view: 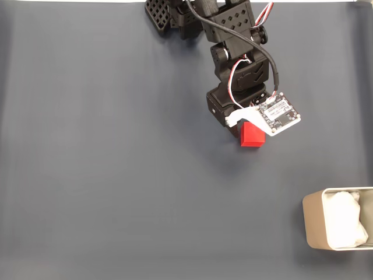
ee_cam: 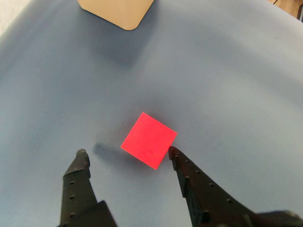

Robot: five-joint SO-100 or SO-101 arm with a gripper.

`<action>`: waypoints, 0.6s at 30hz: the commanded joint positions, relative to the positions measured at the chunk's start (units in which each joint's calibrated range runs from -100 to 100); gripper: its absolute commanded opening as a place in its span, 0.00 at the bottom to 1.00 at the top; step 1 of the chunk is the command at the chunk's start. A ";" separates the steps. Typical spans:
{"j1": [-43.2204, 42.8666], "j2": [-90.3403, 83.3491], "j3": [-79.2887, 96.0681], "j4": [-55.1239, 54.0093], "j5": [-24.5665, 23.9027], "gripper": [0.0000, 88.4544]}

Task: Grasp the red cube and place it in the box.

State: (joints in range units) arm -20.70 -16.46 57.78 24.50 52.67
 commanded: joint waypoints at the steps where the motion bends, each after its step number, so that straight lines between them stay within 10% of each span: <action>1: -0.82 0.17 -3.94 -0.98 -0.73 0.43; 18: -1.46 1.99 -6.04 -1.55 -0.63 0.43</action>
State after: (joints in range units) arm -21.44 -14.29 54.61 23.87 52.67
